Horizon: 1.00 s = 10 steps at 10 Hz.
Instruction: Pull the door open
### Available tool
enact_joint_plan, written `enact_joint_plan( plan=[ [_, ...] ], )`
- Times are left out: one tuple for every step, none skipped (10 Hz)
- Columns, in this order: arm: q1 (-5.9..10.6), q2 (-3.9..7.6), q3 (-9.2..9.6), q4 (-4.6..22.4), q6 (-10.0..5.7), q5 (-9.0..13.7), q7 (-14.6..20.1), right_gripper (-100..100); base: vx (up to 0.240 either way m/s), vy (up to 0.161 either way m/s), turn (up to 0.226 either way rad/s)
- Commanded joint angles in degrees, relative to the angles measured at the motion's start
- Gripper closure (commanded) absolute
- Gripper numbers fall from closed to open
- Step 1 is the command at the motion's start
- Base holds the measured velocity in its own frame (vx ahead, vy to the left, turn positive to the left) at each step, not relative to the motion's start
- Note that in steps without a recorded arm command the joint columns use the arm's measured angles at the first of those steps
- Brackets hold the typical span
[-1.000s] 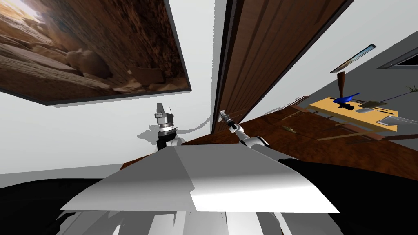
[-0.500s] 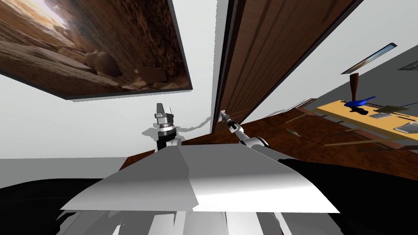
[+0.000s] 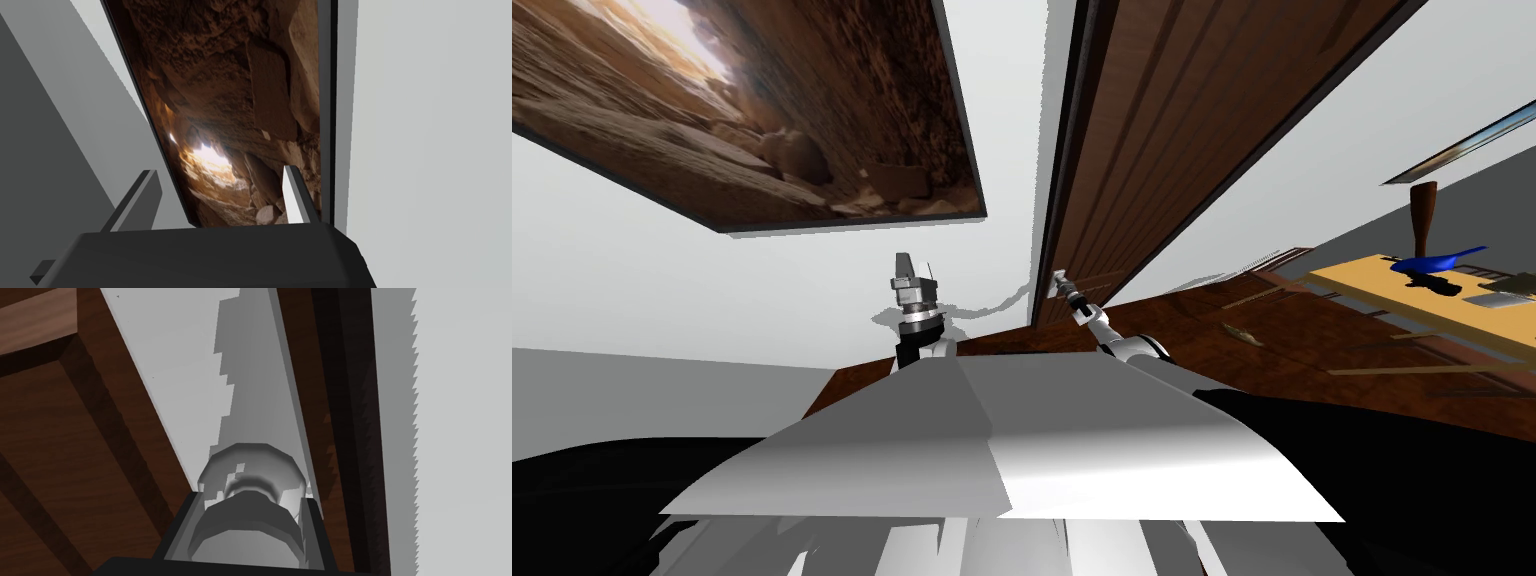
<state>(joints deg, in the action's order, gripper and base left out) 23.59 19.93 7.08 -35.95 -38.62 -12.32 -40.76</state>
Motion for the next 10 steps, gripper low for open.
enact_joint_plan(
  plan=[
    [0.05,0.07,-0.38,-0.2,0.29,1.2,2.6,100,-0.056,-0.053,0.116],
    [0.01,0.01,-0.54,-0.3,0.45,2.0,4.3,100,-0.068,-0.08,0.127],
    [-0.02,-0.04,-0.7,-0.4,0.6,2.8,5.8,100,-0.064,-0.084,0.145],
    [-0.05,-0.1,-0.86,-0.4,0.75,3.6,7.4,100,-0.064,-0.068,0.14],
    [-0.09,-0.15,-1.02,-0.5,0.9,4.4,9.0,100,-0.059,-0.068,0.124],
    [-0.13,-0.22,-1.21,-0.6,1.08,5.3,10.7,100,-0.056,-0.071,0.134],
    [-0.13,-0.22,-1.21,-0.6,1.08,5.3,11.2,100,-0.043,-0.048,0.066],
    [-0.17,-0.28,-1.4,-0.7,1.26,6.2,13.2,100,-0.038,-0.036,0.101],
    [-0.21,-0.34,-1.58,-0.7,1.43,7.2,14.8,100,-0.048,-0.059,0.143],
    [-0.21,-0.34,-1.58,-0.7,1.43,7.2,15.1,100,-0.047,-0.055,0.067]
  ],
)
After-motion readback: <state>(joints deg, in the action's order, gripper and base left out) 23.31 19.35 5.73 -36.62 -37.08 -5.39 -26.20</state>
